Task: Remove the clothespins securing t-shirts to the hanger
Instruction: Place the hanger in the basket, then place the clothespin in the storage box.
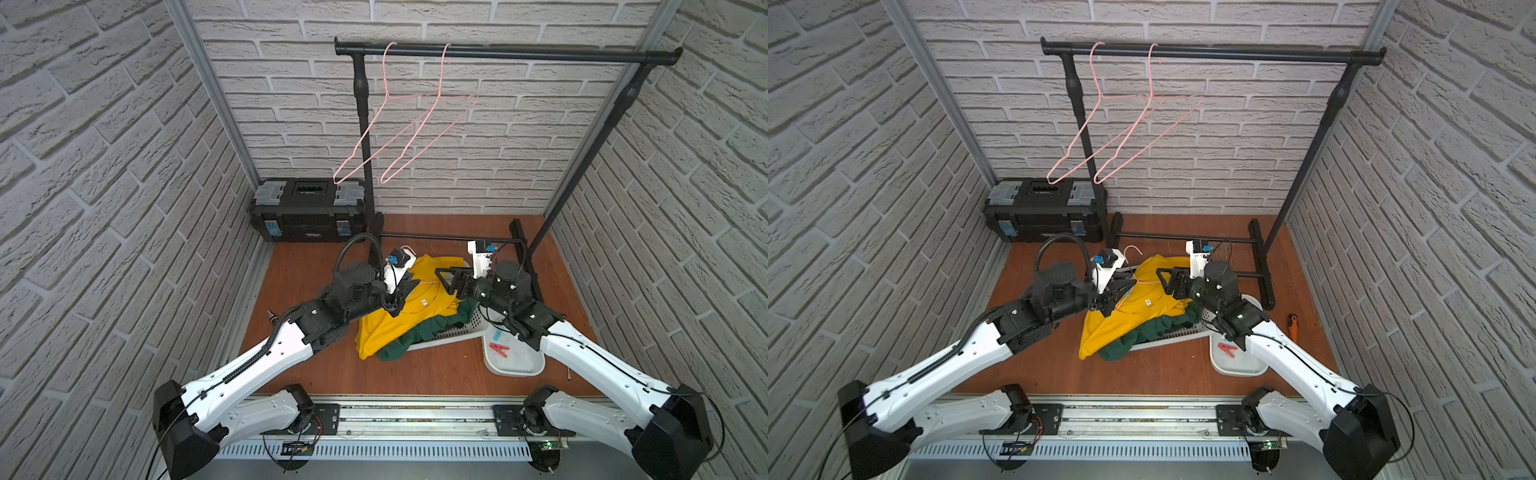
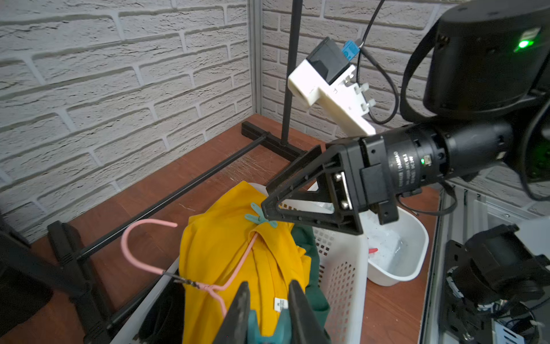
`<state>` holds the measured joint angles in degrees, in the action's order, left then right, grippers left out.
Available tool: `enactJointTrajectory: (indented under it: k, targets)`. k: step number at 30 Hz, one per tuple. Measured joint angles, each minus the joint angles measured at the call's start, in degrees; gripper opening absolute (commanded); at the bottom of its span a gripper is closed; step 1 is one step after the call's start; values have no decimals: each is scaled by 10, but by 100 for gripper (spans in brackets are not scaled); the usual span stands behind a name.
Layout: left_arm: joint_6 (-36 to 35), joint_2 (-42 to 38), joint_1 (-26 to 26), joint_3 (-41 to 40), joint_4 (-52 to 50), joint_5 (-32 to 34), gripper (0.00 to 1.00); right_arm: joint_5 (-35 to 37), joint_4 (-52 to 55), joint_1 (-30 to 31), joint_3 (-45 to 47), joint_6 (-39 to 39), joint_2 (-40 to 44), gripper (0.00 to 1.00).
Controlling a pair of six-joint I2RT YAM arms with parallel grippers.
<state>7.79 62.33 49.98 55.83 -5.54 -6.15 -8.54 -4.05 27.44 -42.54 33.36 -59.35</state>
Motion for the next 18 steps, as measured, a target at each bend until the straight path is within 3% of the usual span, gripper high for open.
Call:
enactJointTrajectory:
  k: [7,18]
  targets:
    - [14,93,36,41,56,-10,23,64,64,-34,28,-17,134,76]
    - [40,300,99,161,157,-45,24,267,129,-41,71,-92,348,86]
